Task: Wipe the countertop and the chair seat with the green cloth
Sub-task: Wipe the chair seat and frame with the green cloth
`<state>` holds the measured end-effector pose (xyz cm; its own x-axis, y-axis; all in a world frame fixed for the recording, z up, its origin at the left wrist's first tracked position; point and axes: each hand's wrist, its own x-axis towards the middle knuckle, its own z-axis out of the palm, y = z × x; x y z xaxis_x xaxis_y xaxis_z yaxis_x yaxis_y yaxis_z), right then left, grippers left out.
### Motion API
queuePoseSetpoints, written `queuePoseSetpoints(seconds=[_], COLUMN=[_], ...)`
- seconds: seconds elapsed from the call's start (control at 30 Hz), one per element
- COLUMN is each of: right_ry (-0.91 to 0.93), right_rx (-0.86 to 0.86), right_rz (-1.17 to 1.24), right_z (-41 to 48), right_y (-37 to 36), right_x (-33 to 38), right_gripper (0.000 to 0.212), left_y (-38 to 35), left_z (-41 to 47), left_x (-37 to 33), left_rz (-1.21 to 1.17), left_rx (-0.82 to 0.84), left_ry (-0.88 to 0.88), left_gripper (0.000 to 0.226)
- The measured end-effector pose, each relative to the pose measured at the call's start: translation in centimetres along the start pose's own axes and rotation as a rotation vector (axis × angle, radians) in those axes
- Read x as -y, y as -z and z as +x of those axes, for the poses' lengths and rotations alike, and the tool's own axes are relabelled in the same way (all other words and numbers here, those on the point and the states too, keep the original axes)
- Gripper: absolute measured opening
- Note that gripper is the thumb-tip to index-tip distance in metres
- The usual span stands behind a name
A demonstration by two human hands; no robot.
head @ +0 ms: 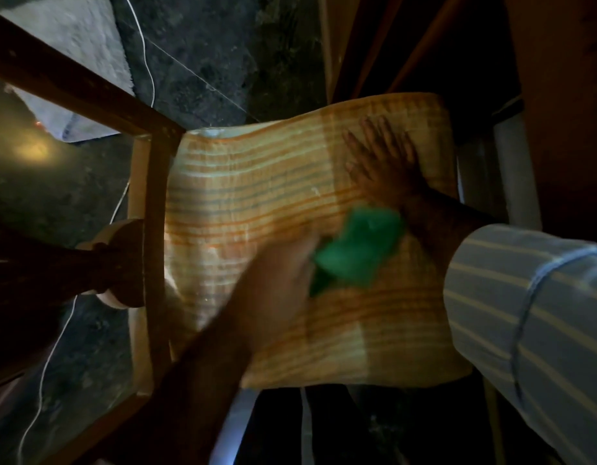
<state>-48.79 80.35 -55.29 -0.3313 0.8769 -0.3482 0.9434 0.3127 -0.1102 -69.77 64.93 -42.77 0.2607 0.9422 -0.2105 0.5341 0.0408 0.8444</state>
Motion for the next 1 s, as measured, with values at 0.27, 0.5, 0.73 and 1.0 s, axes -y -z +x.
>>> queuePoseSetpoints(seconds=[0.27,0.5,0.73,1.0], right_ry=[-0.032,-0.003,-0.011,-0.097], right_rx=[0.042,0.007,-0.015,-0.073], right_rz=[0.047,-0.019,0.028,0.046], right_z=[0.0,-0.2,-0.1,0.3], right_y=[0.3,0.0,-0.1,-1.3], right_x=[0.0,0.1,0.3,1.6], right_gripper=[0.07,0.061,0.065,0.103], left_y=[-1.7,-5.9,-4.9,7.6], left_z=[10.9,5.1,-7.0,-0.9], left_x=[4.5,5.9,4.9,5.6], left_rz=[0.46,0.467,0.098,0.394], left_rx=[-0.145,-0.044,0.251,-0.476], left_ry=[0.083,0.011,0.144,0.323], left_gripper=[0.044,0.051,0.03,0.024])
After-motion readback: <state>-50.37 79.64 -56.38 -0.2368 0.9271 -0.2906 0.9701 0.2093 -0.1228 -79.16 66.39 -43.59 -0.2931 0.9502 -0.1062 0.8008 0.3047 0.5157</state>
